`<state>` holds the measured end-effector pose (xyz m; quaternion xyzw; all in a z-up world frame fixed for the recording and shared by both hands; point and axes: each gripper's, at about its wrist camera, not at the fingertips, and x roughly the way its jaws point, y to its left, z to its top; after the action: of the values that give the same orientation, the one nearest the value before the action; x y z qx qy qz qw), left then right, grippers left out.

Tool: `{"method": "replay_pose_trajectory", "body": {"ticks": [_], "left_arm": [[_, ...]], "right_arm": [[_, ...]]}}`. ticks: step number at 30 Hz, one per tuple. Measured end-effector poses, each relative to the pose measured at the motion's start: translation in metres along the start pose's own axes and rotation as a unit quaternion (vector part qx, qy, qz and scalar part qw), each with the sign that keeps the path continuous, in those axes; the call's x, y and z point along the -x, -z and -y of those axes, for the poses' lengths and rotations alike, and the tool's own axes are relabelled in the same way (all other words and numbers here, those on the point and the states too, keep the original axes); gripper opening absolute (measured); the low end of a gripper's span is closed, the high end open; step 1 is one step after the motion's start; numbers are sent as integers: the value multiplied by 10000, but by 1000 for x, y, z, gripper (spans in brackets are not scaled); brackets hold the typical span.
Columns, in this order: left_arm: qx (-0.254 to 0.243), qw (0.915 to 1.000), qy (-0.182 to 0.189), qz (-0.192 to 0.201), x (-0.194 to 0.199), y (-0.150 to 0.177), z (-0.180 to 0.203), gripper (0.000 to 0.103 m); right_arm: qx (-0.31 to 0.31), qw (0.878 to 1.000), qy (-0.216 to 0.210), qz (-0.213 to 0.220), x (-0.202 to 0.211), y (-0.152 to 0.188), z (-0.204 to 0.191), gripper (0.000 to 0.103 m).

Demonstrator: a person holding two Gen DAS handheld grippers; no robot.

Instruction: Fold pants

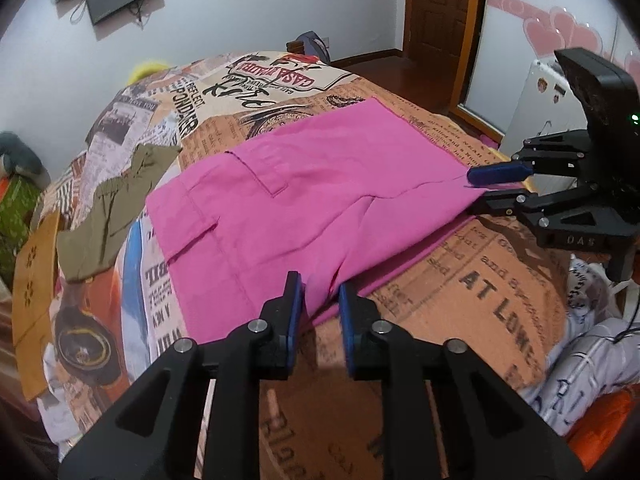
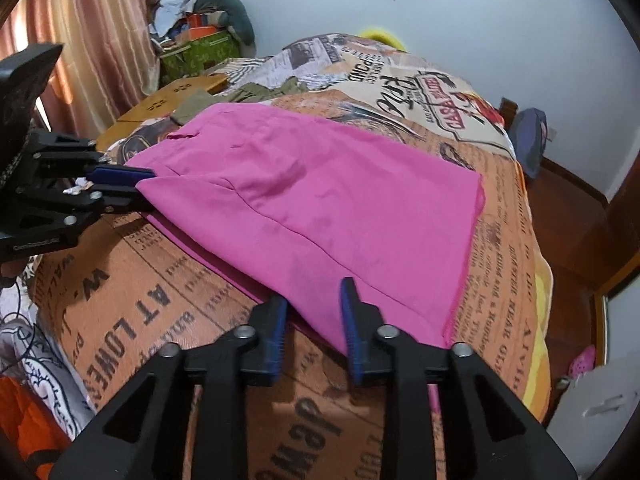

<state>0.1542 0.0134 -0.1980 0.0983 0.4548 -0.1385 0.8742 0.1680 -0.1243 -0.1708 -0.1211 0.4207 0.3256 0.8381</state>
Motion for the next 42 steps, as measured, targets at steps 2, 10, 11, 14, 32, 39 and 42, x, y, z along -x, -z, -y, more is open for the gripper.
{"method": "replay_pose_trajectory", "body": {"ticks": [2,10,11,14,32,39,42], "left_arm": [[133,9999,108,7,8,3,-4,22],[754,9954,503,318,35,-12,-28,22],[814,9949,492,323,33,-16,-29,22],[860,9950,466,206,18,-20,-28,22],[1328,9905,361,-61,-4,22,-58,31],[1521,9881,227,87,12,0,-78,31],[1664,9858,67,235,17,-20,-98,31]], "right_arm": [[-54,9999,-65,67,10,0,3,30],[-97,9984,-156,537,30,-20,-1,42],[-182,9982,-216,531,26,-23,-2,42],[-438,9973,-408,421,5,-23,-4,42],[-1304,9906,119,-406,-26,33,58,41],[-1225,9917,293,-276,-8,20,68,42],[-1221,9921,291,-25,0,6,75,42]]}}
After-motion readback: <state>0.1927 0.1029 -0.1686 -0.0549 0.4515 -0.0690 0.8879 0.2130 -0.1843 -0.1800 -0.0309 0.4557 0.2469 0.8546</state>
